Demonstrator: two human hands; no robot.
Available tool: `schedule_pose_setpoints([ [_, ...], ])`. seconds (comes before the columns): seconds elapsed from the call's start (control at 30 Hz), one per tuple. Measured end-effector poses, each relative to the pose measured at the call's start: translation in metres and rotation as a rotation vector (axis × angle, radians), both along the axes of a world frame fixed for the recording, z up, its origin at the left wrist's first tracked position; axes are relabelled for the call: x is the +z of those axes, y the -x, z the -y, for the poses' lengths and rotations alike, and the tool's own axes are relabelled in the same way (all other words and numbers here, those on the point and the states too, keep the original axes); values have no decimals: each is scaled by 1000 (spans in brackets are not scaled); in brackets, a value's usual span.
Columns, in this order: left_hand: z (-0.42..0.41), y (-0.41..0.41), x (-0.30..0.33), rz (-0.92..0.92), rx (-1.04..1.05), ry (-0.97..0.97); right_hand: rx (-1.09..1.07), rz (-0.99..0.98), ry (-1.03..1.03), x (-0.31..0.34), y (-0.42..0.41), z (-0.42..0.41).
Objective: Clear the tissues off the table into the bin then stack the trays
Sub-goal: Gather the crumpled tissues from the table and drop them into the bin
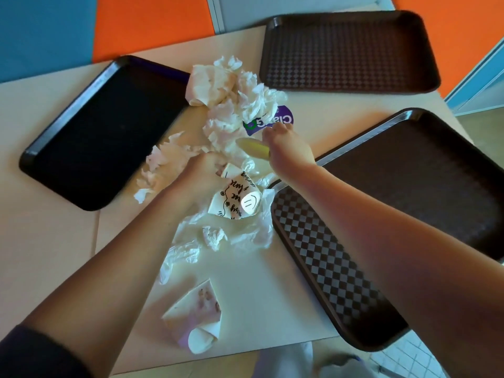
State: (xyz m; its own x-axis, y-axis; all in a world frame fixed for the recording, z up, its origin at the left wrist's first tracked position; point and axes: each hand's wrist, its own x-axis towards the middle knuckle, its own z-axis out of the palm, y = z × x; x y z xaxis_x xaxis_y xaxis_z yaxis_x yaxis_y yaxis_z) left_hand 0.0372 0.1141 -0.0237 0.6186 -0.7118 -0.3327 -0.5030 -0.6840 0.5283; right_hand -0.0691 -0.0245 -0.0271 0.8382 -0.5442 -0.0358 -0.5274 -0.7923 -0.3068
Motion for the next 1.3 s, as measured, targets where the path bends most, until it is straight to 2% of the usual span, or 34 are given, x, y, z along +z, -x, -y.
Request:
schedule_pose_setpoints([
  [0.2,26,34,52,170,81,258,-72,115,39,35,41,13],
  [0.3,41,65,70,271,23,334,-113,179,62,53,75,21],
  [0.53,86,167,89,372,-180,507,-234,240,76,82,198,46],
  [0.7,121,261,87,479,-331,506,-378,214,95,85,304,61],
  [0.77,129,291,86,460,-380,516,-440,196,87,83,336,65],
  [0.83,145,353,78,358,-486,533,-541,197,75,77,400,71],
  [1.0,165,425,61,173,-571,518,-674,196,46,62,478,69],
  [1.3,191,541,2,157,-685,400,-936,79,-37,-2,616,49],
])
